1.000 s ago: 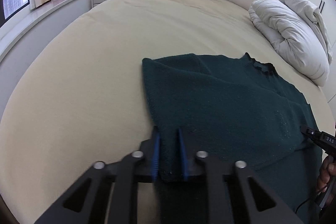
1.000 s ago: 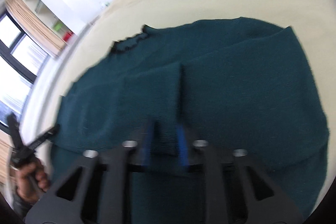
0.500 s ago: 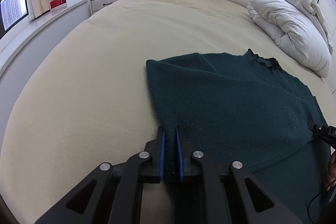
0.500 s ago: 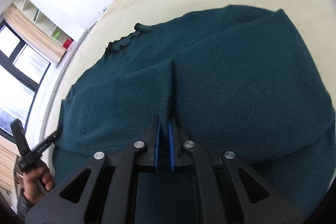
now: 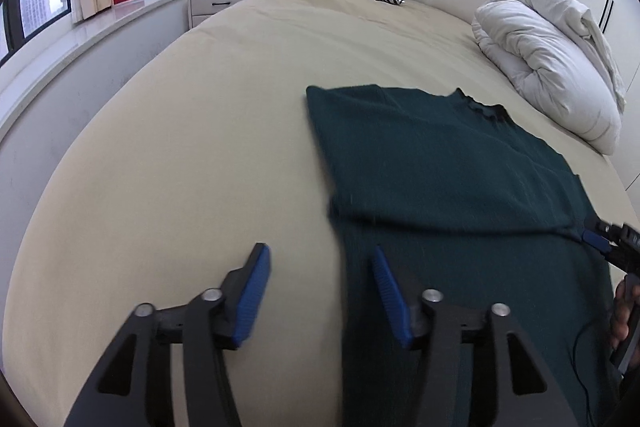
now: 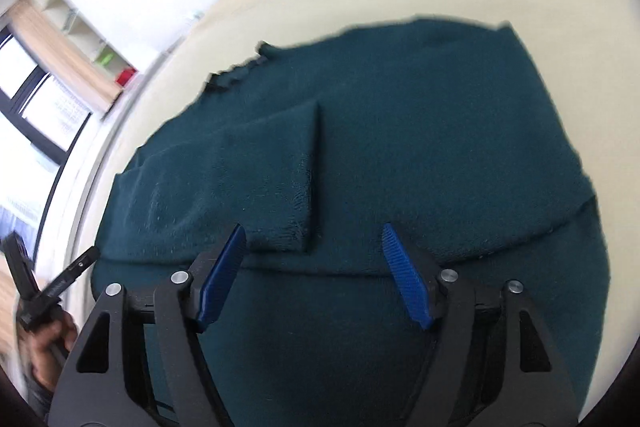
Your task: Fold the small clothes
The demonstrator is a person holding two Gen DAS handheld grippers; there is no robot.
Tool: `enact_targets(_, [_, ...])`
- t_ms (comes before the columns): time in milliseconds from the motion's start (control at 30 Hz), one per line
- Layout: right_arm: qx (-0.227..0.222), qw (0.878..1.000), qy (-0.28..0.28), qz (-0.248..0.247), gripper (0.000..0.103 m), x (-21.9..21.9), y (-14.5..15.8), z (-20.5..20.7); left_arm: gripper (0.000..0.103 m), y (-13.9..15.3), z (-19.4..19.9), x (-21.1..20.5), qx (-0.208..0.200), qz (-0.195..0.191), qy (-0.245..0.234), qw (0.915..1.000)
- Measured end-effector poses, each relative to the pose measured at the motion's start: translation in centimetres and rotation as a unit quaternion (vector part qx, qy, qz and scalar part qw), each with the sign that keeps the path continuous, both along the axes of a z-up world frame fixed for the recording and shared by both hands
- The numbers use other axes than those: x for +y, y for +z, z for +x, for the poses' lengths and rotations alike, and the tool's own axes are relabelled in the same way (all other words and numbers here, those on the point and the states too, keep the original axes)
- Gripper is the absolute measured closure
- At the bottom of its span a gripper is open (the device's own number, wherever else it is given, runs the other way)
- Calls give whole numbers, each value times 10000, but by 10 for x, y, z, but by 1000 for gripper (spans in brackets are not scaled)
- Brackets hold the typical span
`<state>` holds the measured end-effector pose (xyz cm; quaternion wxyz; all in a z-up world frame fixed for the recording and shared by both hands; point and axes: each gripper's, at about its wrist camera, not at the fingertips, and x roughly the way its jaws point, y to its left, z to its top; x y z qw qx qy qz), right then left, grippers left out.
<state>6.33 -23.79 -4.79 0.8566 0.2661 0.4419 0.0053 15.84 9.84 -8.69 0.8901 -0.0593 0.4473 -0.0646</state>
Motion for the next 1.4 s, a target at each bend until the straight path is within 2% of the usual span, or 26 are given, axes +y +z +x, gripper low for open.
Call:
enact_targets(33, [-18, 9999, -131, 40, 36, -2, 7, -9, 33, 3, -12, 5, 1, -146, 32, 9999])
enact_targets(100, [-293, 9991, -267, 147, 35, -7, 25, -32, 33, 9, -41, 13, 7, -451, 13, 9990])
enact_targets(200, [-614, 9972, -383, 180, 34, -11, 49, -81, 32, 13, -83, 19, 74, -615, -70, 9981])
enact_targets(300, [-768, 9946, -415, 570, 34, -18, 60, -142, 34, 3, -122, 31, 420, -1217, -28, 9917])
enact_targets(367, [-759, 9933, -447, 752, 34, -21, 62, -178, 34, -7, -145, 34, 745, -1492, -71, 9860])
enact_targets(500, [-601, 9904, -627, 1078, 34, -32, 53, -242, 34, -9, -180, 33, 883, -1544, -288, 9836])
enact_targets(667, [-338, 9853, -887, 1419, 34, -48, 38, -301, 35, -10, -194, 42, 1123, -1982, -413, 9728])
enact_targets(800, [-281, 9795, -1099, 1665, 37, -60, 33, -335, 39, -14, -199, 44, 1345, -2087, -494, 9674])
enact_targets(867, [-241, 9781, -1114, 1743, 37, -65, 32, -345, 45, -18, -200, 47, 1465, -2219, -494, 9627])
enact_targets(933, [-159, 9774, -1117, 1785, 37, -68, 31, -354, 56, -21, -203, 51, 1566, -2327, -427, 9589])
enact_targets(1033, [-11, 9757, -1197, 1836, 37, -75, 28, -368, 62, -24, -206, 56, 1683, -2513, -359, 9525])
enact_targets(1267, [112, 9702, -1291, 2048, 37, -84, 26, -381, 62, -34, -205, 63, 1911, -3045, -141, 9331])
enact_targets(1400, [229, 9691, -1294, 2086, 37, -84, 29, -381, 71, -37, -207, 68, 1919, -3106, -99, 9309])
